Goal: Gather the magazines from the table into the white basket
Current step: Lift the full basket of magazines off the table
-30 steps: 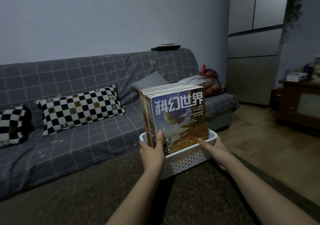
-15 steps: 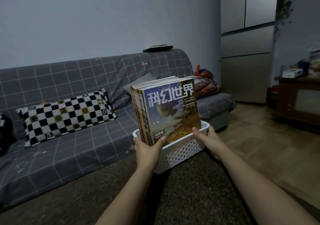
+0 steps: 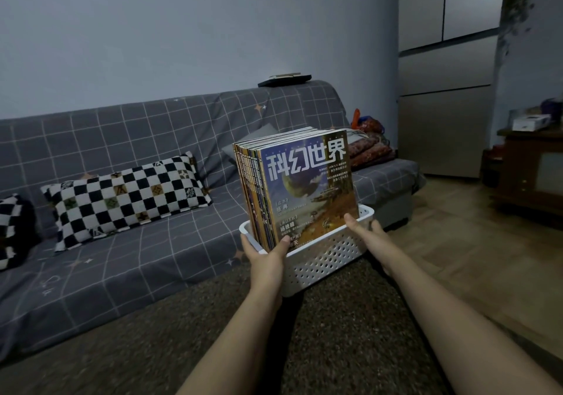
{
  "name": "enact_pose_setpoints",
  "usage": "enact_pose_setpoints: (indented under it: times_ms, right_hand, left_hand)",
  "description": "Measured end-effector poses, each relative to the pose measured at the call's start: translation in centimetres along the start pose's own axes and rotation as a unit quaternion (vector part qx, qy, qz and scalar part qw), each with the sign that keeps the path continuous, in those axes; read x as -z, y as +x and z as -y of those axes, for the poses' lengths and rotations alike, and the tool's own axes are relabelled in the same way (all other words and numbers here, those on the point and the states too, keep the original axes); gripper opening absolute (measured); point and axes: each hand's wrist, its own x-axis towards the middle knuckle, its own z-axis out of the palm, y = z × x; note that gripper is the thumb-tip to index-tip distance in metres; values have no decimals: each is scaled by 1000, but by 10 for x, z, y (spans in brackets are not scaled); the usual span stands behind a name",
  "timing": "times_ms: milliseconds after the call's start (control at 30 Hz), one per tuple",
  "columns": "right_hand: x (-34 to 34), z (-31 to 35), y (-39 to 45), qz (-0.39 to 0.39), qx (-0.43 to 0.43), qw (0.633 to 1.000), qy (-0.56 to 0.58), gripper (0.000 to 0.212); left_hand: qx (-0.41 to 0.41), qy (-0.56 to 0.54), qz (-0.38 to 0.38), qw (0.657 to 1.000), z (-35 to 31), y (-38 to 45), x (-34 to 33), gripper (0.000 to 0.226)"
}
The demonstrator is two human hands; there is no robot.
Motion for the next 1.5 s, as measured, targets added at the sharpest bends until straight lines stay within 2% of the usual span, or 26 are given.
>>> enact_pose_setpoints:
  times_ms: [167, 367, 533, 700, 833, 1000, 1367, 1500]
  right_hand:
    - [-3, -4, 3, 1, -12, 1000, 26, 98]
    - [-4, -3, 3, 9, -22, 1000, 14, 127]
    - [1, -3, 10, 13, -30, 999, 11, 129]
    - [7, -5, 15, -4, -40, 999, 11, 118]
    - [10, -6, 15, -6, -51, 999, 6, 117]
    - [7, -9, 11, -25, -19, 999, 22, 115]
    - [0, -12, 2, -58, -13, 997, 41, 89]
    - [-4, 1, -20, -98, -3, 995, -21, 82]
  left_hand:
    - [4, 10, 8, 1000, -1, 1, -1, 100]
    - [6, 30, 44, 999, -1, 7, 4, 105]
    - [11, 12, 55, 998, 1, 3, 1, 103]
    - [22, -4, 44, 999, 4, -4, -9, 102]
    - [27, -7, 53, 998, 6, -2, -6, 100]
    - [21, -32, 63, 997, 9, 1, -4, 97]
    - [21, -38, 68, 997, 6, -1, -3, 97]
    - [10, -1, 62, 998, -5, -17, 1, 85]
